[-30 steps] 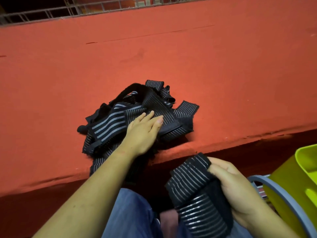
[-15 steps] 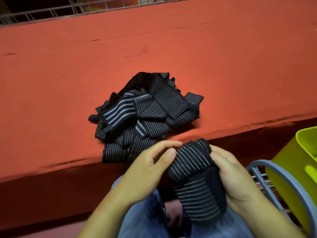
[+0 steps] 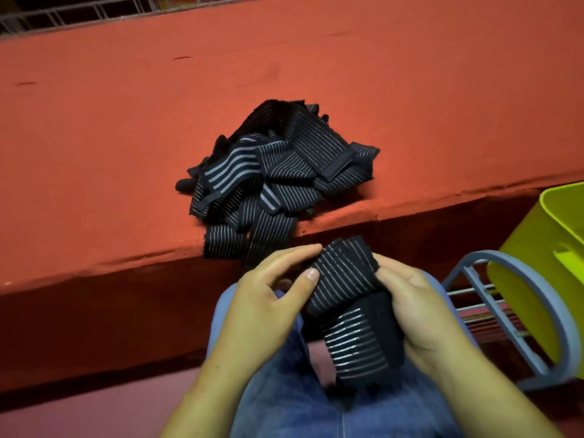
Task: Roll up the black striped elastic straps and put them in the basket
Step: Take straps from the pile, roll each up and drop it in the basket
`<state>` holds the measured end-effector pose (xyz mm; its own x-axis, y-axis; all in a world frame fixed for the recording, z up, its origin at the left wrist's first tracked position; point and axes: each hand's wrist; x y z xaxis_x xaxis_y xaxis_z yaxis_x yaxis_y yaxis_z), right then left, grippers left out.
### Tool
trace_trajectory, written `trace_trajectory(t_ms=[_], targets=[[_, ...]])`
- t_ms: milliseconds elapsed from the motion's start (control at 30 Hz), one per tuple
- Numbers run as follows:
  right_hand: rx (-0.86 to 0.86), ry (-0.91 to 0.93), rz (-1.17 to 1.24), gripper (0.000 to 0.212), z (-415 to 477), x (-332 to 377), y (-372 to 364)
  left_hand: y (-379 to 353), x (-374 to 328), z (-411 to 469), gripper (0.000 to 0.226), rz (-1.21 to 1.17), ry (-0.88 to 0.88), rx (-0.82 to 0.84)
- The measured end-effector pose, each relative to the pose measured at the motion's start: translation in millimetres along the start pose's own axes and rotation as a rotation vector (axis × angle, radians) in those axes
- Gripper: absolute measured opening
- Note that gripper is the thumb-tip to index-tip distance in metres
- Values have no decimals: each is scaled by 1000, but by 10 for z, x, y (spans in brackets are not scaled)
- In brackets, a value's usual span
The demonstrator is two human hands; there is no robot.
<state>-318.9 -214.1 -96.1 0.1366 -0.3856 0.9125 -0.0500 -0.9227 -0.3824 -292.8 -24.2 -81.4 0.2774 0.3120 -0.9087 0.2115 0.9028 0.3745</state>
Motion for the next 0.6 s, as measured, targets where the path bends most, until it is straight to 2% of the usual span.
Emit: trace_trajectory(t_ms=[233,333,500,600], targets=[[31,-25,-14,44,-50,-110,-59,-60,-19,-156,29,183,10,-94],[86,-2,-50,31,-67,-182,-80,-104,-37,-177,22,117,19,-104],[194,14,-100,41,-113,-260,-49,-122,34,-192,16,92,64,-124],[81,18,-194,35,-77,-277,-63,-121,43,-213,14,139,57,-93]])
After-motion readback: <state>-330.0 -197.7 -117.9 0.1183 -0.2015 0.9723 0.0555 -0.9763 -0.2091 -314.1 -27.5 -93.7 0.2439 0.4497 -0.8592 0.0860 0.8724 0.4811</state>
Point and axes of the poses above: each hand's wrist, its own z-axis towards the middle knuckle, its own y-axis out of the back of the hand, x = y × z, and after that the axes turned 4 degrees about x, right-handed
